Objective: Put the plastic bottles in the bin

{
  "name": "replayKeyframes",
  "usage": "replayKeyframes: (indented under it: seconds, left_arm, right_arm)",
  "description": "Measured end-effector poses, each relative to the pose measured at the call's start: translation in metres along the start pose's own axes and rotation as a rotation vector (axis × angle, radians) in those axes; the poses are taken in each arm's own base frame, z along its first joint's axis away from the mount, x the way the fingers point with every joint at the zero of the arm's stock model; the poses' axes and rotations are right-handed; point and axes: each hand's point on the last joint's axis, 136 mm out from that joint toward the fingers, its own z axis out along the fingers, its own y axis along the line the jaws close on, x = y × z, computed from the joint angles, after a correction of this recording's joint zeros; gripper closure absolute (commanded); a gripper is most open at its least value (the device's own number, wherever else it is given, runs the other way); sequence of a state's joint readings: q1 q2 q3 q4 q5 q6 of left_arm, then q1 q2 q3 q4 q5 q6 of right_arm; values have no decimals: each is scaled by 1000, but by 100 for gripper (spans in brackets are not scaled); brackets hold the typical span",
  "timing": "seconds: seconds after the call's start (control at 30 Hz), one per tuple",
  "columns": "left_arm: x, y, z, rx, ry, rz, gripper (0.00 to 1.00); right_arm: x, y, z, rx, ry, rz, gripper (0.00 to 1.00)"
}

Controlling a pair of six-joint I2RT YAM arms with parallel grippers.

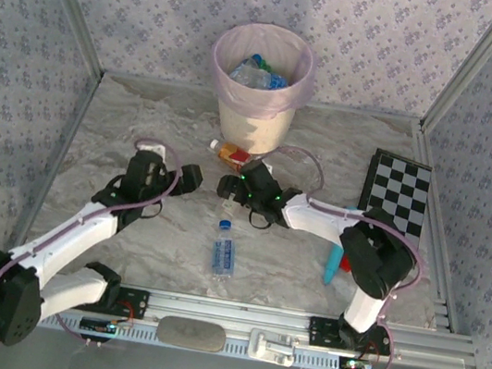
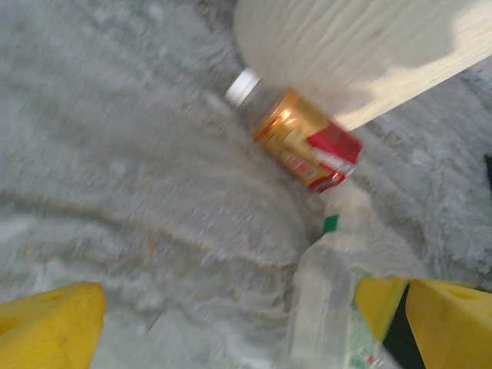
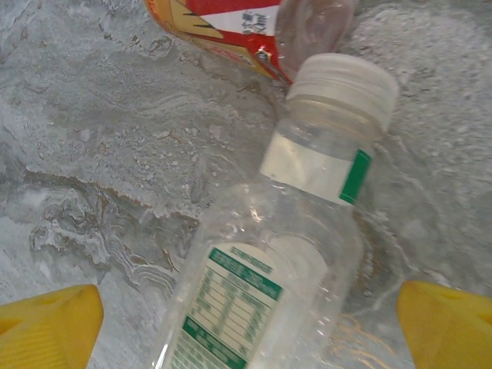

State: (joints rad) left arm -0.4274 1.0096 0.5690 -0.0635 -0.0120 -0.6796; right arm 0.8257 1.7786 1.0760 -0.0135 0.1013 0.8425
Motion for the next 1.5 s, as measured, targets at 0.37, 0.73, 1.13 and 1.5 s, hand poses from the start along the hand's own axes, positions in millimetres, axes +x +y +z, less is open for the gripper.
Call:
replayKeyframes:
  seconds: [0.37,0.73,1.13,1.5]
  left_arm:
    - [31,38,-15,-58,-23,-160,0]
    - [31,39,-13,-62,-28,-178,0]
    - [31,39,-13,-62,-28,-187,0]
    - [30,39,-13,-62,-29,-203,0]
  right_arm:
    - [10,4,34,67,61,-6,0]
    - [16,-14,37,160,68,26,10]
    - [15,-28,37,166,49,69,27]
    - [12,-30,31,46,52,117,48]
